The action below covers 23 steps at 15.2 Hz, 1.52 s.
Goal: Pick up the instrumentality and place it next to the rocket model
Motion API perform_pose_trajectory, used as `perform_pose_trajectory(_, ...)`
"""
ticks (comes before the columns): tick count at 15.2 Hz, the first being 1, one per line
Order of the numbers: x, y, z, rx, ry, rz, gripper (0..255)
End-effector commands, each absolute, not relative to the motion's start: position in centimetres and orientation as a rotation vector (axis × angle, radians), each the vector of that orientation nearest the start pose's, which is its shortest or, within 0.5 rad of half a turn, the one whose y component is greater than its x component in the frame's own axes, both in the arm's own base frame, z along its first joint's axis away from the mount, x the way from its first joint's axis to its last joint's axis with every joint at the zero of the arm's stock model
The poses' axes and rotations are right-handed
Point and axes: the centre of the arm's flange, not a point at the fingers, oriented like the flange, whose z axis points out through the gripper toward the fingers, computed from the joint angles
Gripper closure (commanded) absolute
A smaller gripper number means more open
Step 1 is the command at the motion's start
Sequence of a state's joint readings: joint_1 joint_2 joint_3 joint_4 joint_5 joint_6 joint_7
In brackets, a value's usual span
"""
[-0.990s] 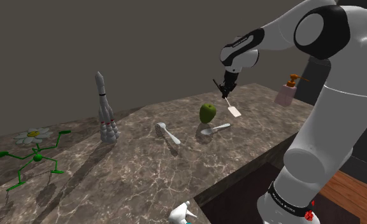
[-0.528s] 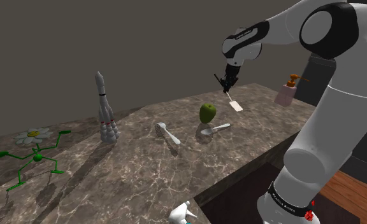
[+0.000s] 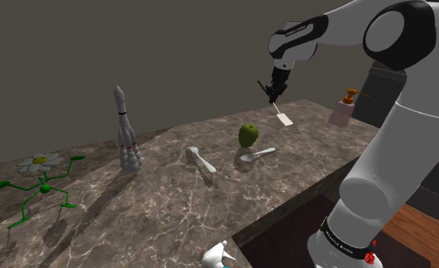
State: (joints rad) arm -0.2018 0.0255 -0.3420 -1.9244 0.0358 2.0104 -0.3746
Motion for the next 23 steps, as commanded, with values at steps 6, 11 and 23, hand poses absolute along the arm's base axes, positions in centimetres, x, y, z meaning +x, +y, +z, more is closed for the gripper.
perform_pose_trajectory(6,49.1,-29.2,51.8,-3.132,0.287,-0.104,255)
perform_pose_trajectory(11,49.1,-29.2,54.4,-3.132,0.287,-0.104,255)
perform_pose_trajectory(23,49.1,-29.2,60.8,-3.132,0.287,-0.104,255)
